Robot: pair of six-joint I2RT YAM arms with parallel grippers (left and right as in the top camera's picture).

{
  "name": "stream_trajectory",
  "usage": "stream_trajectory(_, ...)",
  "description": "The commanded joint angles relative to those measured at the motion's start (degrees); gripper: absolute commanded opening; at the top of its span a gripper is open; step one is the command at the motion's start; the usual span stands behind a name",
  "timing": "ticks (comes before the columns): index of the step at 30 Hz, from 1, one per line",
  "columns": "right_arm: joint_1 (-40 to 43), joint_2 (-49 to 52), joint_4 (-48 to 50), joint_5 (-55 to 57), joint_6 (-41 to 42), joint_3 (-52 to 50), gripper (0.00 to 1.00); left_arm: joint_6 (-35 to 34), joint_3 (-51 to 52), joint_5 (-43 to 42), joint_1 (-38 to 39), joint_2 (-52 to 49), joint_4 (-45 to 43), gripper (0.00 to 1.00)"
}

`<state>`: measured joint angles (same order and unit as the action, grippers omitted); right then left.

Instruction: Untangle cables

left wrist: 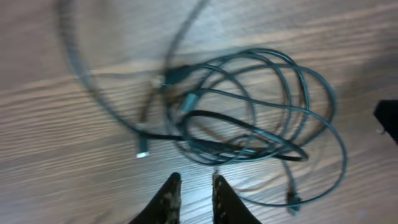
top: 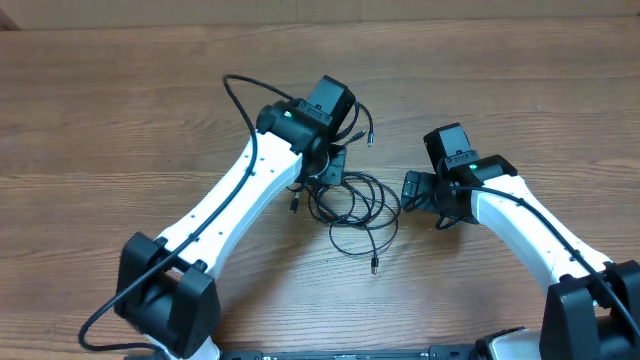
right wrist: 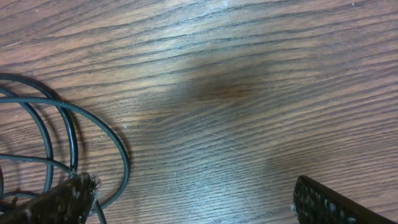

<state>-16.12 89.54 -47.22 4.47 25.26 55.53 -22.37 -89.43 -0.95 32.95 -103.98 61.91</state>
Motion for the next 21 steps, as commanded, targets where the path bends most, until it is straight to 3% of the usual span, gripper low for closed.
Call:
stream_trajectory(1, 0.2, 0.2, 0.4, -1.3, 0.3, -0.5, 1.00, -1.0, 2.7, -7.6, 0.1, -2.5, -2.0, 0.17)
stream_trajectory(6, 0.2, 0.2, 0.4, -8.7, -0.4, -0.5, 1.00, -5.1, 3.2, -8.1, 0.1, -5.7, -1.2, 0.17)
stream_trajectory(11, 0.1, 0.2, 0.5, -18.0, -6.4, -0.5, 1.00, -10.6, 3.2, -8.1, 0.2, -9.7, 0.8, 0.16)
stream_trajectory(21, 0.1, 0.2, 1.2, -18.3, -6.5, -0.5, 1.00, -22.3, 3.2, -8.2, 0.2, -15.8, -1.5, 0.19)
